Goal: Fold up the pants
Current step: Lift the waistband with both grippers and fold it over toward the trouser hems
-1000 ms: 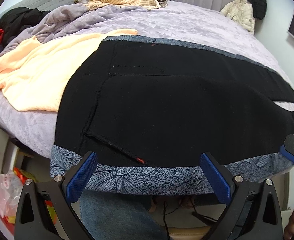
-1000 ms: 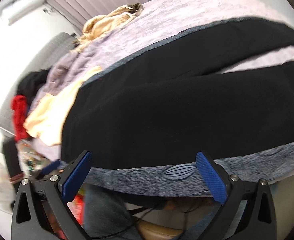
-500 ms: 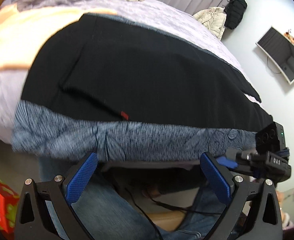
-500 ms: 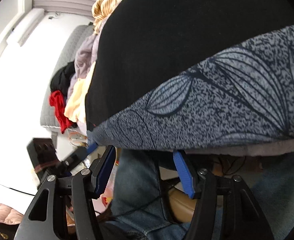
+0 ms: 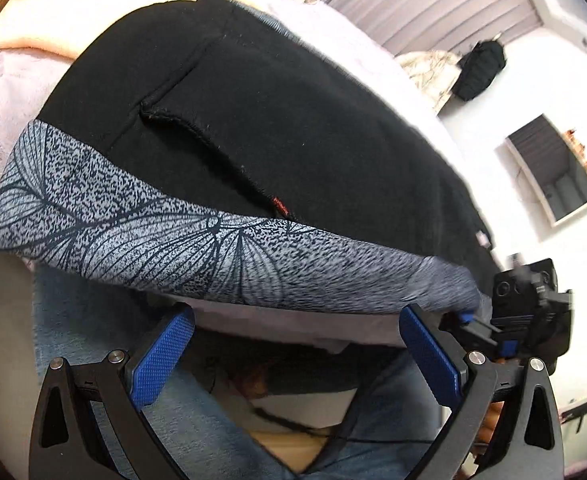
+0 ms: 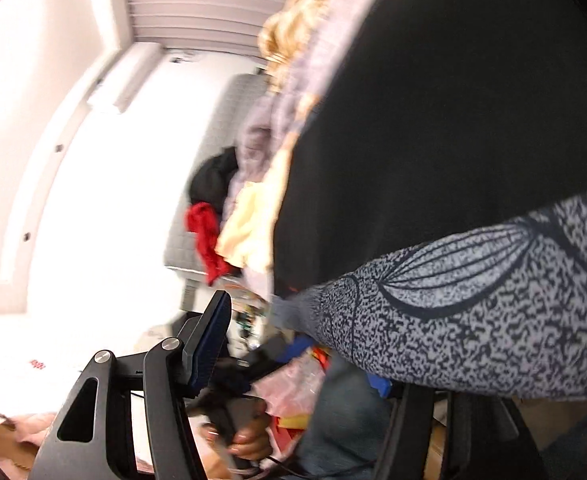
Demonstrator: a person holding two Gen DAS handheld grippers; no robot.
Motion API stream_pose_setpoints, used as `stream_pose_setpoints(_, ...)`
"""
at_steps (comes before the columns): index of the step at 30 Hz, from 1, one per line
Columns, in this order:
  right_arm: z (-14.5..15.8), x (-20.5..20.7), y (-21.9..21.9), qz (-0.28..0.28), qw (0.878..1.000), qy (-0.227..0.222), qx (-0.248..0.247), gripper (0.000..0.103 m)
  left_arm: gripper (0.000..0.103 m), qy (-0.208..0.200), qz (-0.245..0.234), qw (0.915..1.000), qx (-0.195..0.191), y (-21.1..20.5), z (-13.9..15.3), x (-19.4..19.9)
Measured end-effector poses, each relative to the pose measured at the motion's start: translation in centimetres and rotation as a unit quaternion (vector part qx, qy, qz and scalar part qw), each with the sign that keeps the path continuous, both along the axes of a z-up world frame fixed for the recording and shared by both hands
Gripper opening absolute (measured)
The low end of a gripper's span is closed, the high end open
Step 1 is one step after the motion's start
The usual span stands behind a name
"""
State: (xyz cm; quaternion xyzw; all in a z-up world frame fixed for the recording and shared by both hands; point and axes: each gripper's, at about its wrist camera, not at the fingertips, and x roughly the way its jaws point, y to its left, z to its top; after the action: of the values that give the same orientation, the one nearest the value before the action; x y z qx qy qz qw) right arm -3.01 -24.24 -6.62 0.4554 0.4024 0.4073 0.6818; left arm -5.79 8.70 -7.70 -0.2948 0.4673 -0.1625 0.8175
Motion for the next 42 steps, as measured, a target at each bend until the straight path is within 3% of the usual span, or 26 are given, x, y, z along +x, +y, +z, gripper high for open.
stream_pose_setpoints(3, 2.7, 0.1, -0.3, 0.005, 0.999, -0.031, 0.012, 0.066, 0.103, -0.030, 0.006, 0.9984, -0.048, -0.1, 0.8, 0.5)
stream_pose_setpoints(5, 3.4, 0.0, -0.3, 0.009, 0.999, -0.038, 0.005, 0.066, 0.103, -0.054, 0.015, 0.9969, -0.055, -0.4, 1.7, 1.0)
stream_pose_setpoints(11, 1.0, -0.8, -1.5, -0.005, 1.000, 0.007, -0.009, 0.066, 0.103, -0.089, 0.035, 0.9955, -0.003, 0.5, 4.2, 2.0)
stream_pose_setpoints(14, -1.3, -1.3, -3.9, -0.046, 0.998, 0.038, -0.019, 0.066, 0.100, -0.095, 0.022, 0.9944, 0.039, 0.2, 4.7, 2.2)
stream_pose_setpoints(18, -3.4, -2.3, -8.8, -0.113, 0.990, 0.083, 0.007, 0.062, 0.100, -0.091, 0.011, 0.9930, 0.075, -0.6, 5.0, 2.5)
stream_pose_setpoints(19, -3.7, -2.7, -9.9, -0.125, 0.988, 0.091, 0.018, 0.056, 0.100, -0.087, 0.011, 0.9927, 0.083, -1.1, 4.6, 2.5)
stream_pose_setpoints(21, -3.9, -3.5, -11.6, -0.143, 0.985, 0.095, 0.028, 0.033, 0.100, -0.075, 0.014, 0.9927, 0.094, -1.4, 4.5, 2.8)
stream_pose_setpoints(22, -3.7, -3.7, -12.1, -0.151, 0.984, 0.095, 0.027, 0.009, 0.100, -0.071, 0.017, 0.9928, 0.095, -1.4, 4.3, 2.6)
stream_pose_setpoints(26, 0.3, -3.1, -12.1, -0.162, 0.985, 0.049, -0.041, 0.008, 0.100, -0.083, 0.025, 0.9899, 0.112, -1.8, 6.3, 3.6)
stream_pose_setpoints(28, 4.3, -1.6, -11.6, -0.155, 0.982, 0.000, -0.105, 0.008, 0.092, -0.106, 0.031, 0.9825, 0.149, -2.4, 8.4, 4.5)
stream_pose_setpoints(31, 9.0, 1.4, -11.7, -0.136, 0.978, -0.053, -0.147, 0.008, 0.083, -0.142, 0.035, 0.9722, 0.183, -2.9, 10.9, 6.6)
stream_pose_setpoints(36, 14.2, 7.9, -11.7, -0.103, 0.968, -0.086, -0.210, 0.008, 0.079, -0.166, 0.035, 0.9680, 0.185, -2.5, 13.0, 11.6)
stream_pose_setpoints(38, 14.8, 10.8, -10.6, -0.090, 0.963, -0.093, -0.238, 0.008, 0.079, -0.168, 0.041, 0.9685, 0.180, -2.1, 13.3, 14.7)
stream_pose_setpoints(40, 14.3, 14.3, -9.9, -0.078, 0.961, -0.078, -0.252, 0.008, 0.079, -0.147, 0.051, 0.9741, 0.164, -1.3, 12.5, 17.8)
stream_pose_setpoints(42, 12.5, 17.9, -10.0, -0.070, 0.962, -0.052, -0.258, 0.008, 0.079, -0.135, 0.078, 0.9703, 0.185, -0.7, 11.2, 20.9)
